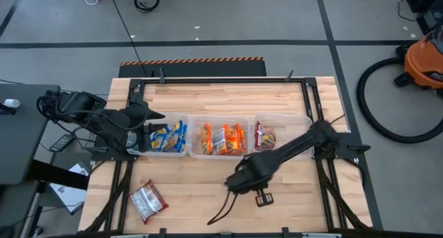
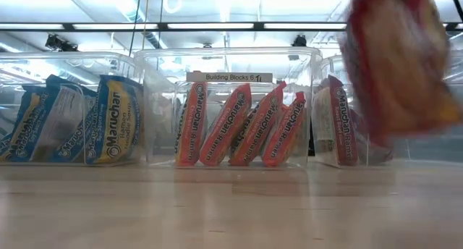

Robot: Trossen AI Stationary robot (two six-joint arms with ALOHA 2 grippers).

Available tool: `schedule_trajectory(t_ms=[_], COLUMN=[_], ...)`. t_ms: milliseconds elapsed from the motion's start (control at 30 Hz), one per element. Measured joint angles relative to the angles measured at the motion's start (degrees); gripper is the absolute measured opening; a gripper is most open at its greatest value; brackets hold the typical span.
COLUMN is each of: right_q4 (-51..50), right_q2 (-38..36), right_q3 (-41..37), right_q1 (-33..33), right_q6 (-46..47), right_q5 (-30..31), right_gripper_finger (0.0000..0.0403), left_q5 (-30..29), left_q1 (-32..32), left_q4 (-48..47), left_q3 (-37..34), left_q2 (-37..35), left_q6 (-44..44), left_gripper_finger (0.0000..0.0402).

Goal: Sort Maruchan noodles
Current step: Put the red noodle pack into the right transparent bin

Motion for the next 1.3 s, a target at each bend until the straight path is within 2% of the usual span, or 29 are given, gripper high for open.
schedule_trajectory(t_ms=[133,367,600,667,800,933,1167,1300], right_q4=[1.31,-0.43,-0.31,-0.41,-0.33,-0.39,-0.44,-0.08], right_q2=[-7.50,-19.18,-31.15,-34.47,-41.61,-49.53,-62.60,-64.75], right_q3=[0.11,0.02,-0.65,-2.47,-10.52,-22.71,-41.55,-48.65], right_q1=[1.39,2.89,2.82,2.80,2.81,1.60,-2.74,-4.71], right_q6=[9.65,28.61,55.62,61.51,70.06,79.28,91.81,93.56], right_q5=[0.79,10.82,22.61,24.17,25.95,26.23,21.64,18.19], right_gripper_finger=[0.0014,0.0014,0.0014,0.0014,0.0014,0.0014,0.0014,0.0014], left_q5=[0.00,0.00,0.02,0.00,0.01,0.00,0.00,0.00], left_q1=[0.00,0.00,0.00,0.00,0.00,0.00,0.00,0.00], left_q4=[-0.01,-0.03,-0.01,0.01,0.00,-0.01,-0.01,-0.01], left_q3=[0.00,0.00,0.00,0.00,0.00,0.00,0.00,0.00], left_q2=[0.00,0.00,0.02,0.00,0.00,0.00,0.00,0.00], left_q6=[0.00,0.00,0.00,0.02,0.02,0.02,0.00,-0.01], left_gripper_finger=[0.0148,0.0148,0.0148,0.0148,0.0148,0.0148,0.0148,0.0148])
